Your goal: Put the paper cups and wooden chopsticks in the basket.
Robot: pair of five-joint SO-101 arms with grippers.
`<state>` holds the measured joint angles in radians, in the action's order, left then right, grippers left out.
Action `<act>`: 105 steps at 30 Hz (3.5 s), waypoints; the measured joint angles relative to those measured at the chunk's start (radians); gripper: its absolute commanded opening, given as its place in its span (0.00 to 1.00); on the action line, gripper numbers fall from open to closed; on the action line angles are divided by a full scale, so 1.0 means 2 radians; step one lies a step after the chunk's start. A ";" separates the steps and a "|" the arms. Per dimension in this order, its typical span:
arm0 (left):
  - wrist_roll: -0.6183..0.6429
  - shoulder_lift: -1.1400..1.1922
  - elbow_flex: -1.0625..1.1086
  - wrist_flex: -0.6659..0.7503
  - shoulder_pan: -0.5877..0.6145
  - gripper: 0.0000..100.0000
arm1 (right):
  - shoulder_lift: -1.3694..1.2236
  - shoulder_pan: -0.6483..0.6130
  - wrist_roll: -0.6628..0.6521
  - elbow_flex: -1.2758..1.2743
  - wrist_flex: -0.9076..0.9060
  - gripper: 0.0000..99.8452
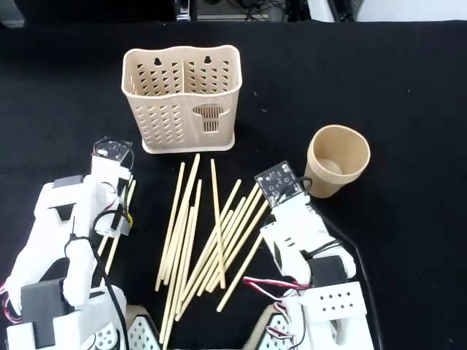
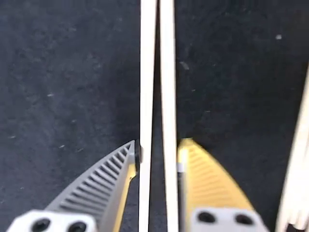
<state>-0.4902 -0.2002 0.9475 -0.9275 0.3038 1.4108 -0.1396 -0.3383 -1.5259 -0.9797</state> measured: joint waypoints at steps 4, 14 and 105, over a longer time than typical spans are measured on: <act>0.000 0.000 0.000 0.000 -0.001 0.03 | 0.000 0.000 0.000 0.000 0.000 0.05; 0.000 -0.010 -0.001 -0.004 -0.003 0.03 | 0.000 0.000 0.000 0.000 0.000 0.05; -0.051 -0.075 0.028 0.038 0.064 0.18 | 0.000 0.000 0.000 0.000 0.000 0.05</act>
<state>-0.5915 -0.3506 1.0042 -0.8508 0.4312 1.4108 -0.1396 -0.3383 -1.5259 -0.9797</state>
